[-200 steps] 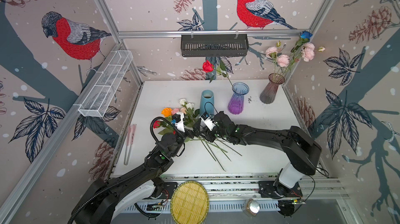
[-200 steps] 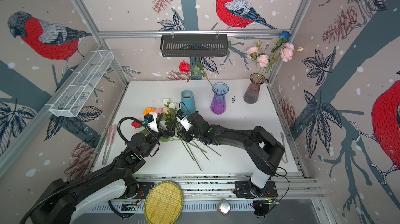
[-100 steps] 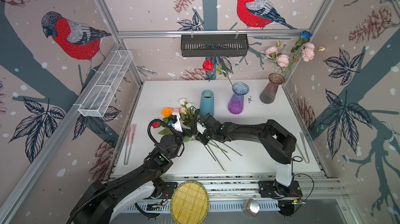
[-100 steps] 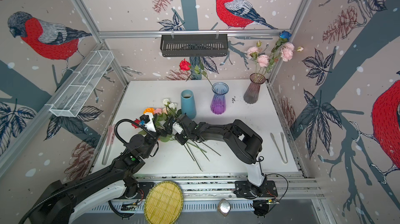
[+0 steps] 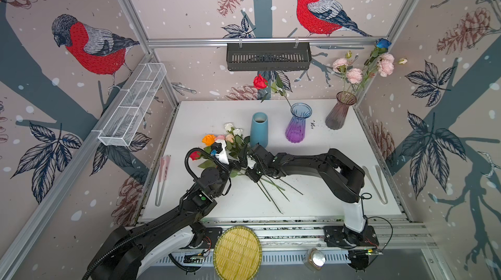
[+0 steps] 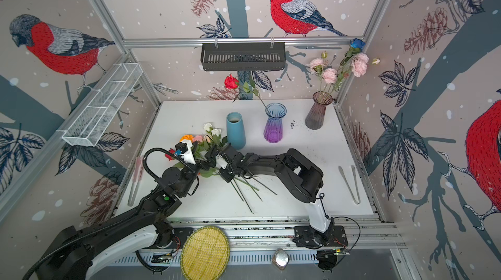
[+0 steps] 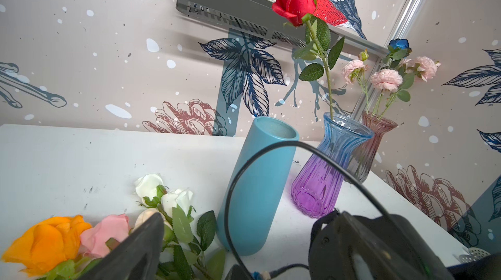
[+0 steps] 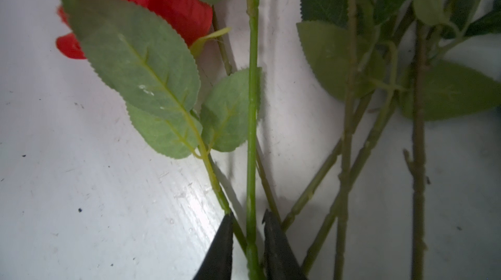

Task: Arrange the flowers into the vase
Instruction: 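Close the right gripper on a yellow rose stem in the bunch, then pull the yellow rose up with the right gripper toward the left gripper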

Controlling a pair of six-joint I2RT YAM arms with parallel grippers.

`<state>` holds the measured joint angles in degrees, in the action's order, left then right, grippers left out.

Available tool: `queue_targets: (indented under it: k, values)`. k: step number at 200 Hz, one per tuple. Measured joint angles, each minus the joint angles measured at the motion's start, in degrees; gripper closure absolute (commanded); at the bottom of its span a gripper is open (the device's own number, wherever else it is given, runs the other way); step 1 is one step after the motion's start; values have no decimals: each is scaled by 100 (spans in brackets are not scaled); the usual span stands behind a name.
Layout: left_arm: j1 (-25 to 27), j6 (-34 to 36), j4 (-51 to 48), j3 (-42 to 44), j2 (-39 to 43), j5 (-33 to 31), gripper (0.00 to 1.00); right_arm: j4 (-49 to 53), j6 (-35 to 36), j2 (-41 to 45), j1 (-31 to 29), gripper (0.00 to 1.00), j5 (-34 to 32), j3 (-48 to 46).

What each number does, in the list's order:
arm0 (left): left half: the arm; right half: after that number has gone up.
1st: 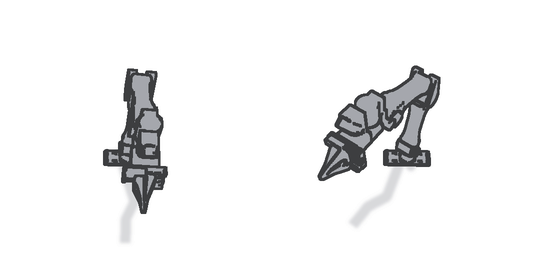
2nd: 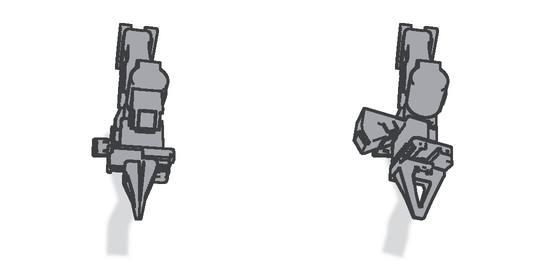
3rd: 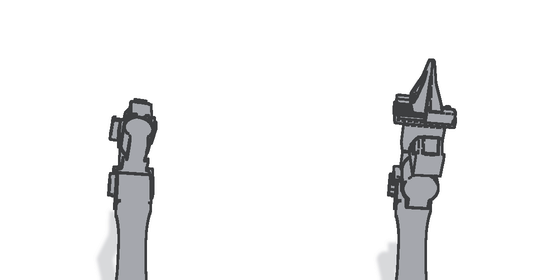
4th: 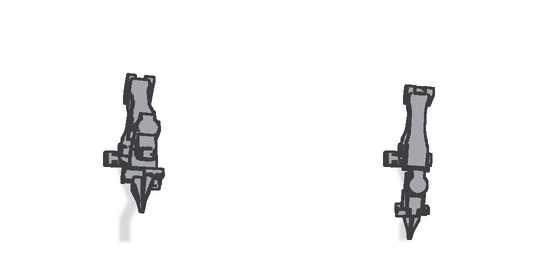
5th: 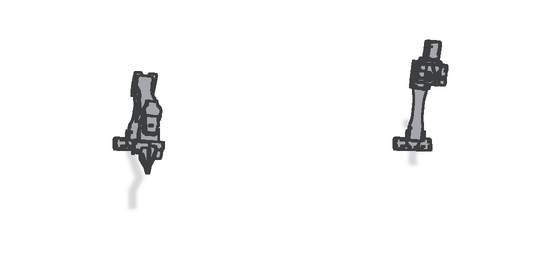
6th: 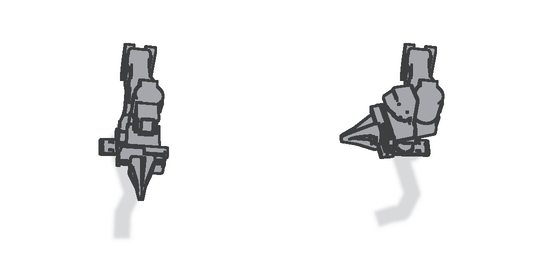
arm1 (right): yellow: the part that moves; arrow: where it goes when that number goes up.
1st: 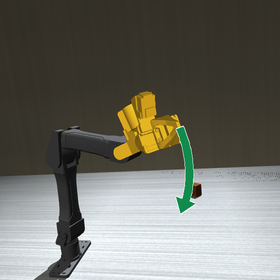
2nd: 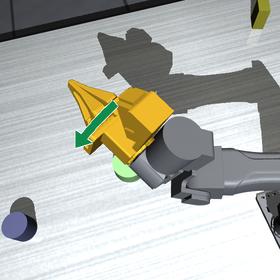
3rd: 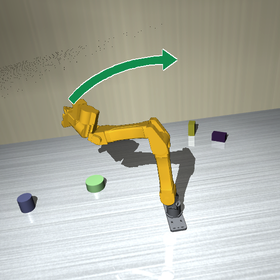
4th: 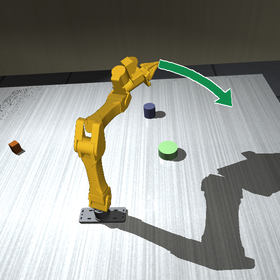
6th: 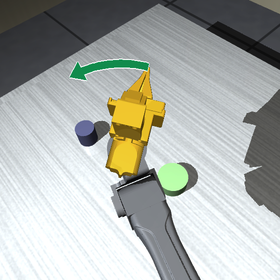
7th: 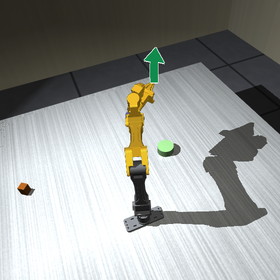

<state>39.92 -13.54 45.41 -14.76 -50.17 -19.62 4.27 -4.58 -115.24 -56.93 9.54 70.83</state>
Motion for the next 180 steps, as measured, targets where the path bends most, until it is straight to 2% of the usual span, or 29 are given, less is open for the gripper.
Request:
queue_targets:
  k: [24,52,107,139,157,170,180]
  values:
    - [22,2,-96,-17,57,-4,2,17,0,2,-28,95,-63,22]
    - [66,7,-114,-17,155,-11,2,59,-7,188,-28,96,-140,7]
    - [111,48,-127,-17,240,-4,2,-74,-42,1137,0,97,-256,-256]
    - [118,179,-87,-35,238,249,7,-240,-138,1832,42,97,-289,-717]
    - [120,186,-105,-46,221,616,14,-455,-149,2389,92,97,-299,-1123]
    - [120,181,-44,-42,219,927,29,-632,-146,2861,142,97,-337,-1484]
    - [111,149,96,11,219,1176,36,-717,-133,3261,162,97,-372,-1781]
